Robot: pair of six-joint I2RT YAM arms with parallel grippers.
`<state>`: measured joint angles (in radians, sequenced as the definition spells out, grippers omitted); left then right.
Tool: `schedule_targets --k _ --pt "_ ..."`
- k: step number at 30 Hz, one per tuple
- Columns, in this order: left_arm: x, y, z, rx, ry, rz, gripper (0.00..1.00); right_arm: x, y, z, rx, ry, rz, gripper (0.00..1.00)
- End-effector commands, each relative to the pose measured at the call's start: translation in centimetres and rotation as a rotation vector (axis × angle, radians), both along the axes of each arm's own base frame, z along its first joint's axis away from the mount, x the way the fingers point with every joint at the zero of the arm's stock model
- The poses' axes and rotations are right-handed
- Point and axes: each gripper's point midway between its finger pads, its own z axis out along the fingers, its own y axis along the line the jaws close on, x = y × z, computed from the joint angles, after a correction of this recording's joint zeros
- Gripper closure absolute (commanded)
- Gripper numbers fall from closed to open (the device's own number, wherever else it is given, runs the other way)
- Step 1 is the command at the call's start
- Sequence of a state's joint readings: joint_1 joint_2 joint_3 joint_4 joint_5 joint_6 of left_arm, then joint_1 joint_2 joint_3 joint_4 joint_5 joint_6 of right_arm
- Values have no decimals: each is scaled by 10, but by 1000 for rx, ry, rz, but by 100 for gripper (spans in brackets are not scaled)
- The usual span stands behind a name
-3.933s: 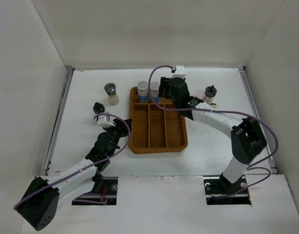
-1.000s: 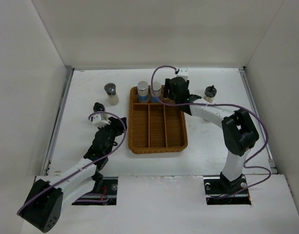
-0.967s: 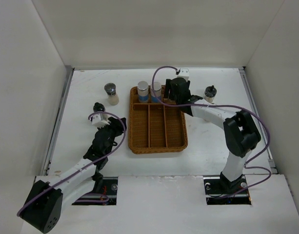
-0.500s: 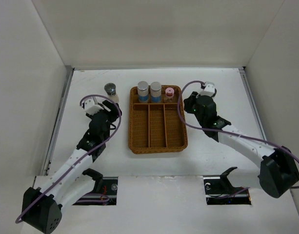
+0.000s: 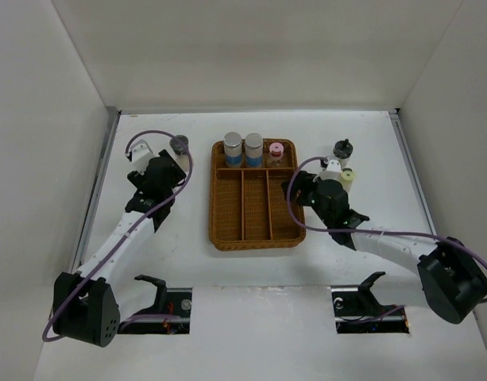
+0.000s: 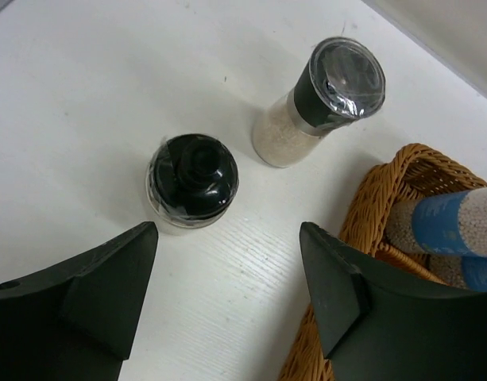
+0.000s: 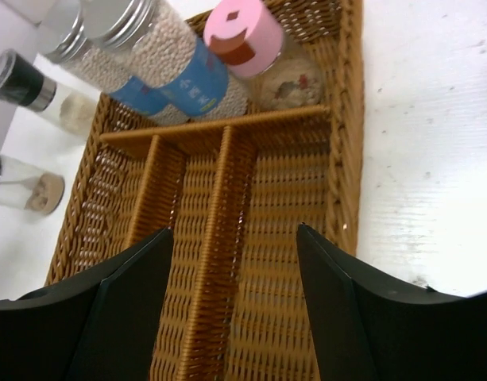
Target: Organize the condiment bottles
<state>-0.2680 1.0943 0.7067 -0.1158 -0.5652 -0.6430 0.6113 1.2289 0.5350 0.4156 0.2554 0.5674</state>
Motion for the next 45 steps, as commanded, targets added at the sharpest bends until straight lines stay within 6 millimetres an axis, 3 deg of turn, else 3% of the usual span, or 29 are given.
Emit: schedule_targets --k 1,12,17,34,38,43,45 --pt "9 10 27 36 -18 17 28 0 22 30 114 -94 52 29" --pt "22 18 5 77 107 -13 27 -8 22 41 133 -125 59 26" --pt "34 10 -2 108 139 -33 27 -7 22 36 127 -118 56 26" --pt "58 27 -22 141 181 16 27 -7 24 32 114 -109 61 25" --pt "60 28 -26 142 183 20 32 -7 24 32 114 -109 61 25" --pt "55 31 -24 144 163 30 57 -8 23 32 114 -109 61 25" --pt "50 30 -15 138 138 29 61 -8 24 30 111 -106 61 25"
